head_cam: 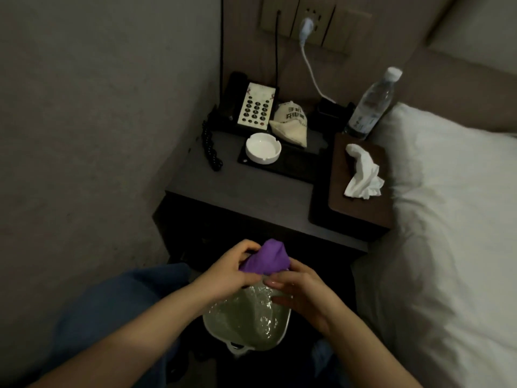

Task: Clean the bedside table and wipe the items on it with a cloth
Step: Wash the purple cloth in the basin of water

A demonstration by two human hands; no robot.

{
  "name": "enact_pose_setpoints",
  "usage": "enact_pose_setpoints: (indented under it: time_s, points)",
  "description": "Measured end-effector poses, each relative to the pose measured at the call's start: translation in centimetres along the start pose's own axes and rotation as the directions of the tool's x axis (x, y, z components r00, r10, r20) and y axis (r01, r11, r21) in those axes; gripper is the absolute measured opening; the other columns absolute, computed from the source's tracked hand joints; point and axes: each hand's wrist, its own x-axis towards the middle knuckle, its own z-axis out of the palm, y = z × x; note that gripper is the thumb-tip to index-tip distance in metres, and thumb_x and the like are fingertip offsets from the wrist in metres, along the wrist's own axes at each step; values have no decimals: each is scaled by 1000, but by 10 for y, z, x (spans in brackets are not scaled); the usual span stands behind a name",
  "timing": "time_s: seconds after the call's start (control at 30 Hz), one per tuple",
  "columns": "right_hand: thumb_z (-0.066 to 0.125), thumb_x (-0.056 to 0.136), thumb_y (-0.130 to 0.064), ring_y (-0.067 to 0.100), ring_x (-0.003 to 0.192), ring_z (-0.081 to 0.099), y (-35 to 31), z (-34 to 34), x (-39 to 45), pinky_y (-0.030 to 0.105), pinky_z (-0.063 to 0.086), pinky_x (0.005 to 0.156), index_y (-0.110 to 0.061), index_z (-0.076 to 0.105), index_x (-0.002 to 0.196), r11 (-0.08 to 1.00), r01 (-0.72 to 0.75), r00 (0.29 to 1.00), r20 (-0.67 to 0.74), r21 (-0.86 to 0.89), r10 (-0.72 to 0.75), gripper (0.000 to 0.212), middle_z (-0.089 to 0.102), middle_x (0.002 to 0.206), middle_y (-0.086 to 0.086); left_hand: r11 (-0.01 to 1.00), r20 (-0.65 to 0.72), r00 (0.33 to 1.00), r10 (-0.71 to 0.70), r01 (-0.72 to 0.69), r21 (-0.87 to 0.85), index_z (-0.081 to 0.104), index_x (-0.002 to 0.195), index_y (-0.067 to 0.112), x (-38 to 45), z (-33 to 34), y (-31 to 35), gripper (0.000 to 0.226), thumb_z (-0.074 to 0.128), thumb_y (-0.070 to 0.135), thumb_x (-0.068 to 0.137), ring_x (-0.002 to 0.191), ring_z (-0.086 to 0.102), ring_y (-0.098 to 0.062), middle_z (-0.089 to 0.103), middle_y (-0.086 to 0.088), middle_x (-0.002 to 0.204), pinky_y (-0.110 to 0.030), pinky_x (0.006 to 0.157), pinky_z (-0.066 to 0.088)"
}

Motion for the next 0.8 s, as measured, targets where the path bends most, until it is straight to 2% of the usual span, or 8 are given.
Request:
enact_pose_setpoints:
  time_s: [0.07, 0.17, 0.3, 0.4, 0.53, 0.63, 0.7, 0.8]
  points:
    - [64, 82, -2, 20, 84, 68, -8, 7, -19, 33, 53, 75, -13, 65, 114, 988, 104, 993, 49, 113, -110, 34, 71, 92, 8, 988, 36, 999, 14, -8, -156, 54, 117, 20, -21, 0, 10, 44, 70, 0, 81, 102, 64, -19, 64, -11, 113, -29, 81, 53]
    - [59, 85, 5, 15, 65, 67, -21, 17, -38, 28, 55, 65, -8, 64, 102, 957, 250, 968, -18, 150, -250, 22, 70, 79, 5, 950, -8, 999, 50, -50, -307, 59, 103, 12, -44, 5, 32, 16, 65, 18, 89, 74, 61, -9, 67, -9, 87, -17, 63, 47]
    - [60, 84, 11, 13, 65, 66, -41, 26, -70, 23, 54, 59, -10, 63, 91, 915, 402, 915, -40, 35, -401, 22, 70, 78, 5, 949, -218, 934, 282, -306, -82, 60, 86, -2, -63, 4, 74, 9, 62, 7, 90, 72, 54, -8, 60, -7, 77, -15, 66, 42]
    - [67, 79, 5, 13, 66, 67, -55, 27, -93, 20, 53, 56, -12, 60, 84, 891, 453, 891, -37, 29, -452, 19, 69, 75, 4, 918, -304, 879, 367, -394, -32, 50, 81, 3, -79, 3, 102, 13, 59, -3, 88, 63, 46, -10, 52, -10, 68, -17, 57, 38]
    - [68, 80, 1, 9, 67, 64, -79, 29, -125, 19, 50, 59, -15, 60, 76, 842, 530, 847, 18, -98, -531, 18, 66, 72, 0, 900, -245, 909, 337, -388, -198, 48, 98, 8, -102, 6, 128, 28, 56, -15, 84, 70, 57, -11, 62, -13, 80, -15, 60, 48]
    - [65, 81, -2, 11, 64, 60, -99, 34, -147, 23, 47, 60, -19, 58, 70, 834, 548, 836, 64, -69, -544, 22, 62, 70, 0, 920, -160, 953, 257, -292, -260, 56, 114, 14, -114, -3, 142, 49, 67, -14, 76, 86, 66, -17, 69, -10, 101, -26, 71, 57]
    - [60, 83, -5, 14, 66, 59, -108, 34, -157, 28, 45, 61, -20, 58, 70, 854, 520, 853, 50, 4, -520, 20, 60, 73, 4, 952, -129, 964, 232, -252, -174, 67, 106, 15, -122, -12, 151, 39, 74, -4, 73, 85, 68, -17, 73, -8, 97, -28, 72, 55]
    - [52, 91, -10, 28, 88, 65, -114, 30, -166, 42, 50, 79, -11, 61, 99, 876, 427, 896, 26, 222, -443, 13, 66, 102, 18, 956, -118, 963, 243, -258, -137, 76, 90, 15, -133, -19, 160, 16, 75, 6, 76, 81, 72, -17, 76, -7, 90, -21, 67, 55]
